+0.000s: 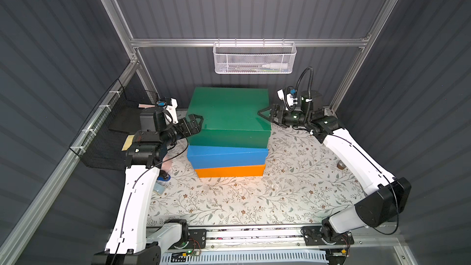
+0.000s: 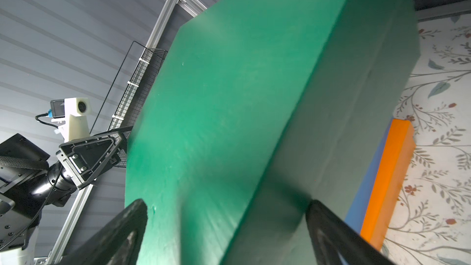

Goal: Stack the shoeboxes
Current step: Adjust the shoebox.

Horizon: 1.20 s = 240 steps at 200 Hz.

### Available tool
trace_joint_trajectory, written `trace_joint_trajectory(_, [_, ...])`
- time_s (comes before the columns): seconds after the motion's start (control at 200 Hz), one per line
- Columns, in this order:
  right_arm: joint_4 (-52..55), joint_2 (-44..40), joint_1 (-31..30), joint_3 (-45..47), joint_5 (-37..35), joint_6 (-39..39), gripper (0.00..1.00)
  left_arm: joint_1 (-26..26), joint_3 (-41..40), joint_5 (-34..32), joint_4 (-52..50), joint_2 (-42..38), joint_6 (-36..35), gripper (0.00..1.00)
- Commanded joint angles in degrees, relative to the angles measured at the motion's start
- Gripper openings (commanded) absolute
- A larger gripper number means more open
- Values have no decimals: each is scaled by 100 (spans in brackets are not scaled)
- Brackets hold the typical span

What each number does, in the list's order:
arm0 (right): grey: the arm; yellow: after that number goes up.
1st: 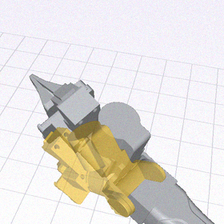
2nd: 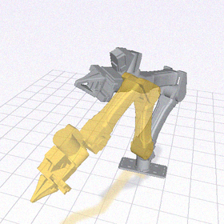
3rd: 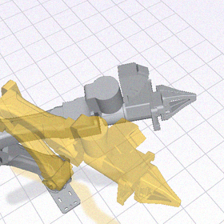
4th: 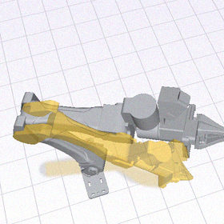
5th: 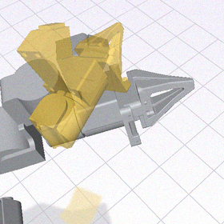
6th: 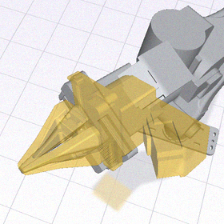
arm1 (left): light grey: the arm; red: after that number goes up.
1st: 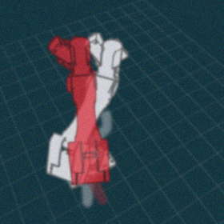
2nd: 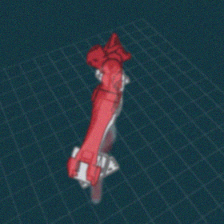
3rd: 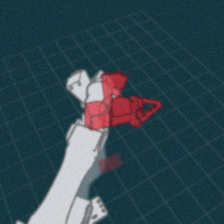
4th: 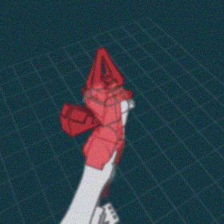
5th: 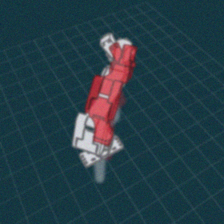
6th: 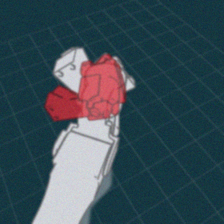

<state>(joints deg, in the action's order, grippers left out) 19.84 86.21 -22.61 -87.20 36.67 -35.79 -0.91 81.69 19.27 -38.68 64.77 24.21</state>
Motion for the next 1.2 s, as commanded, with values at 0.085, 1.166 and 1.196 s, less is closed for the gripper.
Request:
trace_joint_trajectory(0.085, [-15,-156,-20,27,16,38,99,-6,378,63,-92,216,-314,100])
trace_joint_trajectory(1.166, [238,-15,-178,-147,42,300,99,-8,954,-882,-962,-355,-23,100])
trace_joint_trajectory(1.196, [256,-25,-174,-144,34,302,99,-6,880,-844,-905,-324,-19,100])
